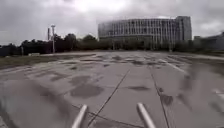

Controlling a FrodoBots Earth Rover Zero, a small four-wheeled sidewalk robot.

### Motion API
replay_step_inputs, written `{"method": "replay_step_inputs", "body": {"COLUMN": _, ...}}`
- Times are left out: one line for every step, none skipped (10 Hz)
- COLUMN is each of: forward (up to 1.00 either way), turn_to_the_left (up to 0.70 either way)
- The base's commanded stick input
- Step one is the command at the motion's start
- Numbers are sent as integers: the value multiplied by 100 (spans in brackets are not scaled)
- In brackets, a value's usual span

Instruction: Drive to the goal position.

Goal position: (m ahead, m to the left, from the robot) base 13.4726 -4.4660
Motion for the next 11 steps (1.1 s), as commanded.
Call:
{"method": "replay_step_inputs", "body": {"forward": 100, "turn_to_the_left": 0}}
{"method": "replay_step_inputs", "body": {"forward": 100, "turn_to_the_left": 0}}
{"method": "replay_step_inputs", "body": {"forward": 100, "turn_to_the_left": 0}}
{"method": "replay_step_inputs", "body": {"forward": 100, "turn_to_the_left": 0}}
{"method": "replay_step_inputs", "body": {"forward": 100, "turn_to_the_left": 0}}
{"method": "replay_step_inputs", "body": {"forward": 100, "turn_to_the_left": 0}}
{"method": "replay_step_inputs", "body": {"forward": 100, "turn_to_the_left": 0}}
{"method": "replay_step_inputs", "body": {"forward": 100, "turn_to_the_left": 0}}
{"method": "replay_step_inputs", "body": {"forward": 100, "turn_to_the_left": 0}}
{"method": "replay_step_inputs", "body": {"forward": 100, "turn_to_the_left": 0}}
{"method": "replay_step_inputs", "body": {"forward": 100, "turn_to_the_left": 0}}
